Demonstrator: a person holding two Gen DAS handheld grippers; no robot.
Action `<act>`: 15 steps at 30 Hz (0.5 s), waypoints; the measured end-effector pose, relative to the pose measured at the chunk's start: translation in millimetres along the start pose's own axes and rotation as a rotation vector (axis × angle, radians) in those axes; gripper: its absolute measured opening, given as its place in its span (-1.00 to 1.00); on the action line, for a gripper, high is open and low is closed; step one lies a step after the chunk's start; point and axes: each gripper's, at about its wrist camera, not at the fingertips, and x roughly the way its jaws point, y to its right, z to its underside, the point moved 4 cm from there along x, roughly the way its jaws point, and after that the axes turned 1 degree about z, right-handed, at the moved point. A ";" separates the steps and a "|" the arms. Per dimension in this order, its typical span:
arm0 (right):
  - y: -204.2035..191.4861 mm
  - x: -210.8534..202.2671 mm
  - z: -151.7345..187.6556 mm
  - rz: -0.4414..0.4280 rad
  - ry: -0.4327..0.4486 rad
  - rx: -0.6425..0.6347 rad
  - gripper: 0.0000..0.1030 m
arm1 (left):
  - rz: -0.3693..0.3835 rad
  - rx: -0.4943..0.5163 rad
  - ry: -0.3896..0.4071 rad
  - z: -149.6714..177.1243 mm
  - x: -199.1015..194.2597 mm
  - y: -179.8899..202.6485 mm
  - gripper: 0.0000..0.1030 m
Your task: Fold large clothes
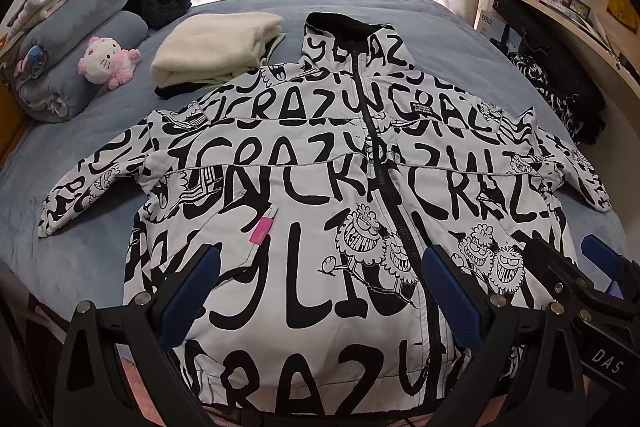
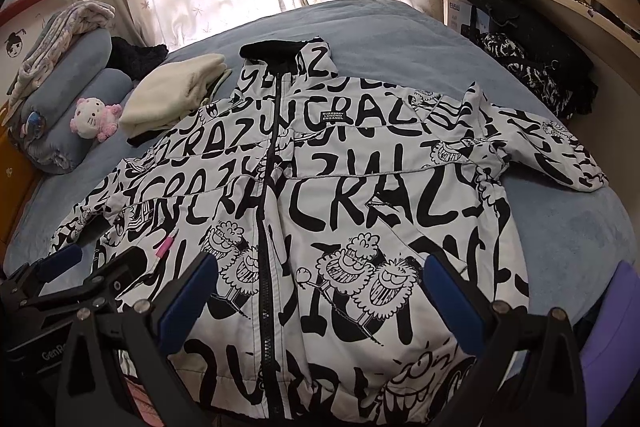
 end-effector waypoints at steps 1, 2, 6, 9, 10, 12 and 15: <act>-0.1 0.3 0.6 -0.001 0.000 0.001 1.00 | 0.000 0.000 0.000 -0.1 0.0 0.3 0.94; -0.4 0.2 0.8 0.000 0.000 0.000 1.00 | -0.001 0.000 -0.001 0.5 0.1 0.0 0.94; -0.3 0.2 1.7 0.001 0.001 -0.002 1.00 | 0.001 0.000 -0.001 1.1 -0.1 -0.3 0.94; 0.1 0.5 1.6 0.001 0.001 -0.001 1.00 | -0.001 0.000 -0.002 2.2 -0.3 1.8 0.94; -0.3 1.1 2.6 0.001 0.002 -0.002 1.00 | -0.001 0.000 -0.002 2.6 -0.3 2.0 0.94; 0.4 0.9 1.6 0.001 0.001 -0.001 1.00 | -0.002 -0.001 -0.004 3.5 -0.5 1.8 0.94; 0.5 1.3 2.3 -0.001 0.000 0.001 1.00 | 0.000 0.000 -0.002 2.6 -0.2 2.5 0.94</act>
